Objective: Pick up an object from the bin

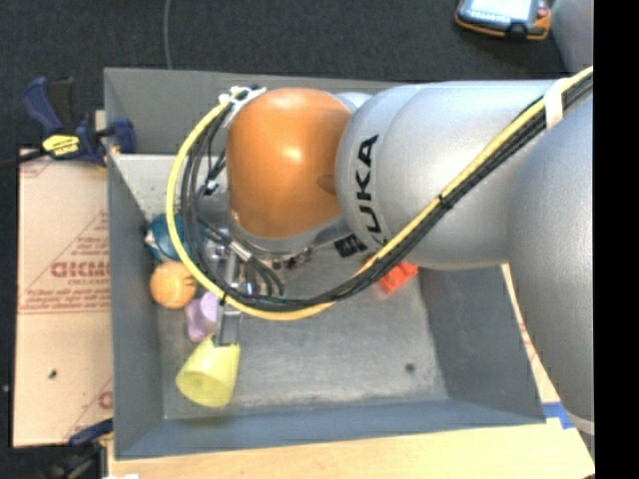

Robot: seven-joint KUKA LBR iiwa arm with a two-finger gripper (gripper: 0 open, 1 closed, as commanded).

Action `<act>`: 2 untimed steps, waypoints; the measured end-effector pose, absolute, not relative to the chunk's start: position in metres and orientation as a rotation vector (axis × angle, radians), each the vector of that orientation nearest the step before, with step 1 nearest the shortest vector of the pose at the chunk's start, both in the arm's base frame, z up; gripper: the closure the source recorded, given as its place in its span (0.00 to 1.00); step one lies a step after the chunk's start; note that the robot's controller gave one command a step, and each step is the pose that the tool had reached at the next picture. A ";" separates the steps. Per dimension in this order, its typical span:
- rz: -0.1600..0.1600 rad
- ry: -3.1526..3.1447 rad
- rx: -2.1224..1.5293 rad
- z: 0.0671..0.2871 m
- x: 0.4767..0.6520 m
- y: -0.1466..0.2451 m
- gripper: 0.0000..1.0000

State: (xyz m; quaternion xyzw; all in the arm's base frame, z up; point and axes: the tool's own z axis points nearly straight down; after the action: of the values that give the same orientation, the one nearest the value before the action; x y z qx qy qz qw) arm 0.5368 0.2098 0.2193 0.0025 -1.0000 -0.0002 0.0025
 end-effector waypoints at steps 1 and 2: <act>-0.003 -3.144 -0.001 0.223 0.539 0.209 0.00; -0.001 -3.010 0.902 0.078 0.493 0.214 0.00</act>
Offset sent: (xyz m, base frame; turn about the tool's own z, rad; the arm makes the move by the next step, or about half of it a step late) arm -0.0474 0.0061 -0.1493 -0.6082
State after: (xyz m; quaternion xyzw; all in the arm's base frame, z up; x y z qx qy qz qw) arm 0.4928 0.2145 0.0777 0.2870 -0.9579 -0.0004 -0.0004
